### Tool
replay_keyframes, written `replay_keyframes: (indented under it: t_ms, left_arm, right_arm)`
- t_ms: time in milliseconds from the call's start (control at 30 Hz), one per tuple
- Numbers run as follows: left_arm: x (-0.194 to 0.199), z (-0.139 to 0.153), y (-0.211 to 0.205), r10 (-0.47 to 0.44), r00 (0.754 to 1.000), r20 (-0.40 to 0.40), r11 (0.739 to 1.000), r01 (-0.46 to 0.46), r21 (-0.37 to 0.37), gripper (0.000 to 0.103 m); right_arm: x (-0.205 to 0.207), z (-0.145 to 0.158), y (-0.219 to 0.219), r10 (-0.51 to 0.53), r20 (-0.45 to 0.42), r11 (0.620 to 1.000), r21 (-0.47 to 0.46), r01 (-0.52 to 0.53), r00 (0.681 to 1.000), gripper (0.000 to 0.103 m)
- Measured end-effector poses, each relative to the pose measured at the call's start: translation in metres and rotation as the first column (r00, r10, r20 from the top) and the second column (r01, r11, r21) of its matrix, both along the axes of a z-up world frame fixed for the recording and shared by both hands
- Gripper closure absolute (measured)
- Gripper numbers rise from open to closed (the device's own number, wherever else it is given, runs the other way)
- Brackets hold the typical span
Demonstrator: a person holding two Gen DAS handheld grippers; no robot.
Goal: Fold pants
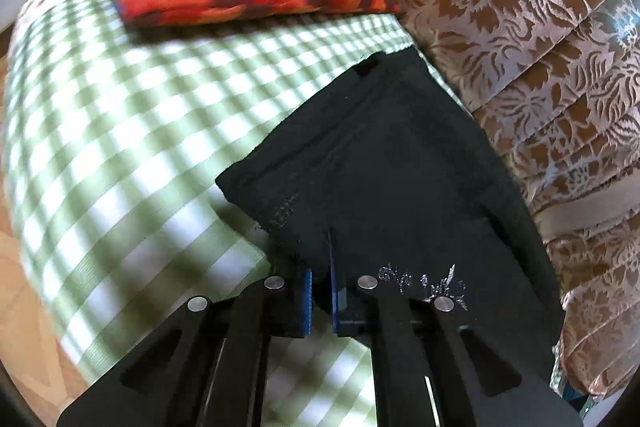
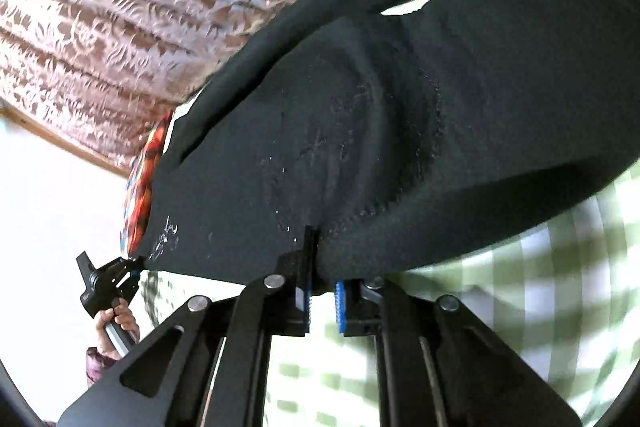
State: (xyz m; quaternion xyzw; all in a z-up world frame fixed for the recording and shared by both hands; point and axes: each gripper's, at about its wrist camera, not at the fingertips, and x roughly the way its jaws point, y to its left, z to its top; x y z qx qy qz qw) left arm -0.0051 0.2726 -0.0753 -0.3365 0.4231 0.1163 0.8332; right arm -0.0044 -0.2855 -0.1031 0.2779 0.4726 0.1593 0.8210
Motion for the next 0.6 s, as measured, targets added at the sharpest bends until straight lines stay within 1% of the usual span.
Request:
replay_keyframes:
  t_ms: [33, 67, 100, 167, 200, 233, 267, 300, 333, 367, 400, 433, 500, 600]
  left_arm:
    - [-0.006, -0.002, 0.001, -0.001, 1.000, -0.006, 1.000, 0.001, 0.005, 0.098]
    - [-0.011, -0.005, 0.001, -0.003, 1.000, -0.010, 1.000, 0.003, 0.003, 0.098]
    - [-0.014, -0.008, 0.002, -0.004, 1.000, -0.010, 1.000, 0.003, -0.004, 0.098]
    - [-0.014, -0.010, 0.000, -0.007, 1.000, -0.010, 1.000, 0.007, 0.006, 0.098]
    - [-0.013, -0.010, -0.001, -0.008, 1.000, -0.017, 1.000, 0.009, 0.015, 0.098]
    - [-0.010, -0.009, -0.003, -0.012, 1.000, -0.028, 0.999, 0.013, 0.031, 0.098]
    - [-0.008, -0.009, -0.004, -0.014, 0.999, -0.036, 0.999, 0.016, 0.043, 0.098]
    - [-0.006, -0.009, -0.005, -0.015, 0.999, -0.042, 0.999, 0.017, 0.050, 0.098]
    - [-0.005, -0.009, -0.006, -0.015, 0.999, -0.045, 0.998, 0.017, 0.054, 0.098]
    - [-0.005, -0.009, -0.006, -0.015, 0.999, -0.046, 0.998, 0.018, 0.057, 0.098]
    - [-0.005, -0.010, -0.007, -0.014, 0.999, -0.046, 0.998, 0.017, 0.059, 0.098]
    - [-0.006, -0.010, -0.007, -0.014, 0.999, -0.046, 0.998, 0.016, 0.059, 0.098]
    - [-0.005, -0.010, -0.007, -0.013, 0.999, -0.049, 0.998, 0.016, 0.060, 0.098]
    - [-0.004, -0.010, -0.009, -0.013, 0.998, -0.060, 0.997, 0.017, 0.073, 0.098]
  right_arm:
    - [-0.006, 0.000, -0.001, 0.013, -0.004, 1.000, 0.008, -0.013, 1.000, 0.094]
    - [-0.010, 0.000, -0.004, 0.012, -0.014, 1.000, 0.014, -0.012, 1.000, 0.088]
    - [-0.015, 0.000, -0.011, -0.005, -0.018, 1.000, 0.018, 0.006, 1.000, 0.077]
    - [-0.024, 0.005, -0.034, -0.071, 0.002, 0.997, 0.014, 0.071, 0.997, 0.069]
    - [-0.028, 0.007, -0.050, -0.120, 0.009, 0.993, 0.003, 0.120, 0.993, 0.063]
    - [-0.034, 0.009, -0.076, -0.206, 0.011, 0.978, -0.003, 0.206, 0.978, 0.059]
    - [-0.039, 0.009, -0.097, -0.277, 0.010, 0.961, -0.006, 0.277, 0.961, 0.053]
    - [-0.044, 0.009, -0.123, -0.362, 0.013, 0.932, -0.018, 0.362, 0.932, 0.052]
    - [-0.046, 0.009, -0.141, -0.416, 0.016, 0.909, -0.031, 0.416, 0.909, 0.052]
    - [-0.049, 0.009, -0.171, -0.504, 0.021, 0.862, -0.060, 0.504, 0.864, 0.052]
    - [-0.048, 0.008, -0.191, -0.552, 0.018, 0.830, -0.081, 0.552, 0.833, 0.052]
    - [-0.046, 0.006, -0.209, -0.592, 0.012, 0.802, -0.089, 0.591, 0.806, 0.052]
    - [-0.036, 0.002, -0.236, -0.636, 0.001, 0.769, -0.089, 0.633, 0.772, 0.052]
    - [-0.015, 0.001, -0.256, -0.664, -0.008, 0.745, -0.091, 0.661, 0.747, 0.053]
